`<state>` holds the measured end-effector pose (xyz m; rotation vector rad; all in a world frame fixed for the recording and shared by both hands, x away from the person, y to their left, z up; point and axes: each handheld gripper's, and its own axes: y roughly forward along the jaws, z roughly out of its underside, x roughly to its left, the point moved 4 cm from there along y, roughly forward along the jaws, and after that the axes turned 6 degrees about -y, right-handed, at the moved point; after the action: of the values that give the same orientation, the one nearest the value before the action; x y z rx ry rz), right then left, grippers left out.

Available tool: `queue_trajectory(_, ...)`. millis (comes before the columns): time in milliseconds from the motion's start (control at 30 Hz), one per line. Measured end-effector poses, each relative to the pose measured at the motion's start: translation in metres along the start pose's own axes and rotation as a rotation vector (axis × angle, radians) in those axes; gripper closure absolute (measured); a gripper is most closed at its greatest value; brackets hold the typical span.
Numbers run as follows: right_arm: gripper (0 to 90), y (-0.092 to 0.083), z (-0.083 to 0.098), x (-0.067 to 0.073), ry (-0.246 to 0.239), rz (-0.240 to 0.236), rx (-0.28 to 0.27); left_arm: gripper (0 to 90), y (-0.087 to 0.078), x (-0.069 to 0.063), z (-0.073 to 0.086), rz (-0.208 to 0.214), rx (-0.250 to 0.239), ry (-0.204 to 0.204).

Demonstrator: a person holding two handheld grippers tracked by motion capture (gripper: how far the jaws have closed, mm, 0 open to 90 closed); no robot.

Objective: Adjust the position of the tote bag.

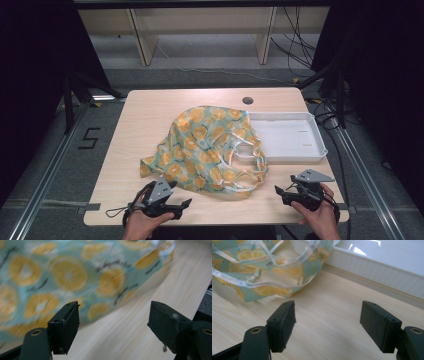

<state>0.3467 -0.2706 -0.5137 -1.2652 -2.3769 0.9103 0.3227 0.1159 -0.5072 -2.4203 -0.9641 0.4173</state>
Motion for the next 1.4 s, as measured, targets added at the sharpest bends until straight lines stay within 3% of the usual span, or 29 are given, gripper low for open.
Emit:
queue_trajectory(133,29.4,0.0,0.0,-0.001,-0.014,0.008,-0.008,23.7,0.016,-0.02,-0.018,0.047,0.002,0.051)
queue_trajectory(167,29.4,0.0,0.0,0.002,0.03,0.011,0.004,23.6,0.016,-0.02,-0.018,0.047,0.002,0.051)
queue_trajectory(200,29.4,0.0,0.0,-0.002,-0.018,0.016,-0.006,23.3,0.024,-0.029,-0.026,0.053,0.007,0.075)
queue_trajectory(233,29.4,0.0,0.001,-0.002,-0.002,-0.004,-0.002,23.3,0.027,-0.031,-0.03,0.057,0.009,0.083)
queue_trajectory(267,29.4,0.0,0.001,-0.002,0.01,0.002,-0.001,23.5,0.029,-0.032,-0.033,0.042,0.013,0.116)
queue_trajectory(400,29.4,0.0,0.001,-0.004,-0.011,0.016,-0.005,24.2,0.041,-0.036,-0.039,0.048,0.026,0.124)
queue_trajectory(500,29.3,0.001,0.001,-0.002,-0.007,-0.009,-0.004,25.8,0.047,-0.037,-0.043,0.049,0.029,0.135)
queue_trajectory(533,29.3,0.0,0.001,0.002,0.028,-0.008,0.008,26.1,0.049,-0.037,-0.044,0.049,0.039,0.15)
queue_trajectory(567,29.3,0.0,0.0,0.0,-0.001,0.003,0.001,26.4,0.051,-0.038,-0.046,0.048,0.031,0.163)
queue_trajectory(600,29.3,0.0,0.001,0.001,0.017,0.005,0.002,26.9,0.053,-0.04,-0.048,0.041,0.026,0.166)
queue_trajectory(700,29.3,0.001,0.001,0.001,0.003,0.006,0.001,28.0,0.059,-0.045,-0.053,0.049,0.027,0.216)
queue_trajectory(733,29.3,0.001,0.001,0.001,0.004,0.006,0.001,28.9,0.059,-0.045,-0.053,0.049,0.027,0.216)
queue_trajectory(767,29.3,0.001,0.001,0.001,0.008,0.006,0.002,29.4,0.067,-0.048,-0.054,0.051,0.025,0.231)
queue_trajectory(800,29.3,0.001,0.001,0.001,0.006,0.005,0.002,29.6,0.07,-0.049,-0.054,0.055,0.054,0.236)
queue_trajectory(867,29.3,0.0,0.001,-0.002,-0.03,0.014,-0.001,35.1,0.078,-0.05,-0.052,0.059,0.071,0.247)
queue_trajectory(933,29.3,0.0,0.001,-0.002,-0.026,0.013,0.002,38.9,0.084,-0.046,-0.049,0.048,0.104,0.261)
queue_trajectory(1000,29.3,0.001,0.001,-0.003,-0.034,-0.005,-0.006,48.7,0.087,-0.044,-0.047,0.056,0.096,0.248)
queue_trajectory(1033,29.3,0.0,0.001,-0.002,-0.02,-0.007,0.002,51.2,0.087,-0.042,-0.047,0.055,0.113,0.263)
queue_trajectory(1233,29.2,0.0,0.001,-0.004,-0.029,0.002,0.004,84.5,0.089,-0.035,-0.044,0.063,0.1,0.296)
queue_trajectory(1400,29.2,0.0,0.002,-0.004,-0.023,-0.001,0.009,89.3,0.081,-0.032,-0.044,0.101,0.097,0.284)
